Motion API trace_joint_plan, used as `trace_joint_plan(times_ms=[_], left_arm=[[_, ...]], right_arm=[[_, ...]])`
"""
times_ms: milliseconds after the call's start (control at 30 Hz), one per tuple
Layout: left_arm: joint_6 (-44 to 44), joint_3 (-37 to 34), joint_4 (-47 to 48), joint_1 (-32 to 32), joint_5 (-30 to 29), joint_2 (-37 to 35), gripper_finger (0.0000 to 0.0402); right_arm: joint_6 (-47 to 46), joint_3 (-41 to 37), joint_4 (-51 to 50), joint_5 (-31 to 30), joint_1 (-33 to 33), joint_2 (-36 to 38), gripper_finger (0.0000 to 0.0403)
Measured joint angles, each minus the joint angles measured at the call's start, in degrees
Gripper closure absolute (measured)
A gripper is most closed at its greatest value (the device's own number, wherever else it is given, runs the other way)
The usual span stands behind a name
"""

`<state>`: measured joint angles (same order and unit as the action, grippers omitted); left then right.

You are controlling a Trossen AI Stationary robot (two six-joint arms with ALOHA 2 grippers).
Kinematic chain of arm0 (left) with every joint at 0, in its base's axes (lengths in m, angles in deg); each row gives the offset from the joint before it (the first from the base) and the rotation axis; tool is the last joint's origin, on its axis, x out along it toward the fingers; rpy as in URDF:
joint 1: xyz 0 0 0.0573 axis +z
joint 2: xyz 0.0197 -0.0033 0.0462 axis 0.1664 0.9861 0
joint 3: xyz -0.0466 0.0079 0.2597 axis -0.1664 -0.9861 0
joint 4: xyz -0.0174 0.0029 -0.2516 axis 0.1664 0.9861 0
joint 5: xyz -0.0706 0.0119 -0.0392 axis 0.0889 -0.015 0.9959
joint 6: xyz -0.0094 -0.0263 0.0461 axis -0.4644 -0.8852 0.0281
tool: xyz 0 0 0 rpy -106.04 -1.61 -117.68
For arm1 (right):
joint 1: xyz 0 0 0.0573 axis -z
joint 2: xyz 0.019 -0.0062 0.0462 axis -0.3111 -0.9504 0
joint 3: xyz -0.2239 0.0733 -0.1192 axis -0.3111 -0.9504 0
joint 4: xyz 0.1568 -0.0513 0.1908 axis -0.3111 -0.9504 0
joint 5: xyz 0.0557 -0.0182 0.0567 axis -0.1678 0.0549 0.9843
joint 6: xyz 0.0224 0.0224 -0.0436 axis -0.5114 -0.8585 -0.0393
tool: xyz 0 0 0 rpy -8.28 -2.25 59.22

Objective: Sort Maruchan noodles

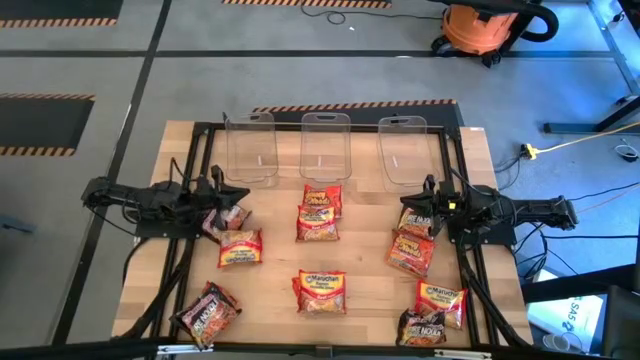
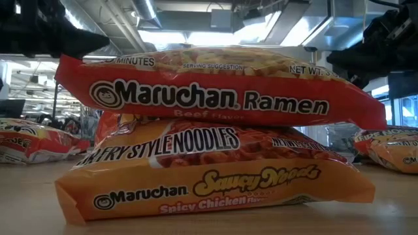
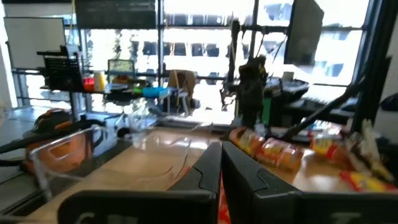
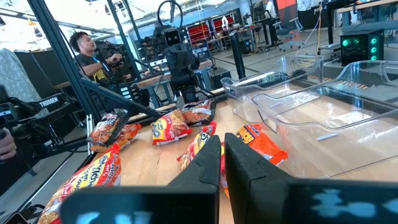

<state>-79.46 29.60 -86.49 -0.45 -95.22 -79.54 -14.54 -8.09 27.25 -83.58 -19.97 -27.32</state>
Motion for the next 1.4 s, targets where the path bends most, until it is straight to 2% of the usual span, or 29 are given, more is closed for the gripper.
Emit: trace_joint_plan(times_ms=[267,367,433,500,733,867,1000,1100,1233,1400], left_arm=[[-0.3,0.0,-8.7,0.0,0.2,0.6,0.0395],[-0.3,0.0,-10.5,0.0,0.2,2.4,0.0395],[-0.3,0.0,-12.5,0.0,0.1,4.6,0.0395],[-0.3,0.0,-14.9,0.5,0.1,8.2,0.0395],[-0.8,0.2,-27.4,3.3,2.1,24.1,0.0395],[-1.9,2.3,-29.0,4.2,2.4,33.2,0.0395],[-3.4,5.6,-29.3,4.7,4.5,41.1,0.0395],[-3.6,7.8,-29.3,4.7,5.2,46.5,0.0395],[-6.4,10.1,-29.2,4.7,5.1,52.6,0.0395],[-13.0,11.3,-29.2,4.7,5.1,58.8,0.0393]], right_arm=[[0.2,-0.1,2.2,-0.6,0.0,0.0,0.0398],[3.0,-0.1,5.6,-8.1,0.0,-0.9,0.0398],[1.7,-0.1,7.0,-12.2,0.0,-2.0,0.0398],[1.6,0.0,10.4,-13.0,0.0,-3.7,0.0398],[1.5,0.0,22.7,-10.7,0.0,-18.5,0.0398],[1.5,1.4,28.0,-10.7,0.0,-28.3,0.0398],[2.5,5.1,28.4,-13.4,0.0,-37.2,0.0391],[4.7,8.1,28.2,-14.8,0.0,-43.7,0.0371],[5.0,12.5,28.4,-14.9,0.0,-52.3,0.0319],[6.6,18.1,28.3,-10.6,0.0,-63.4,0.0241]])
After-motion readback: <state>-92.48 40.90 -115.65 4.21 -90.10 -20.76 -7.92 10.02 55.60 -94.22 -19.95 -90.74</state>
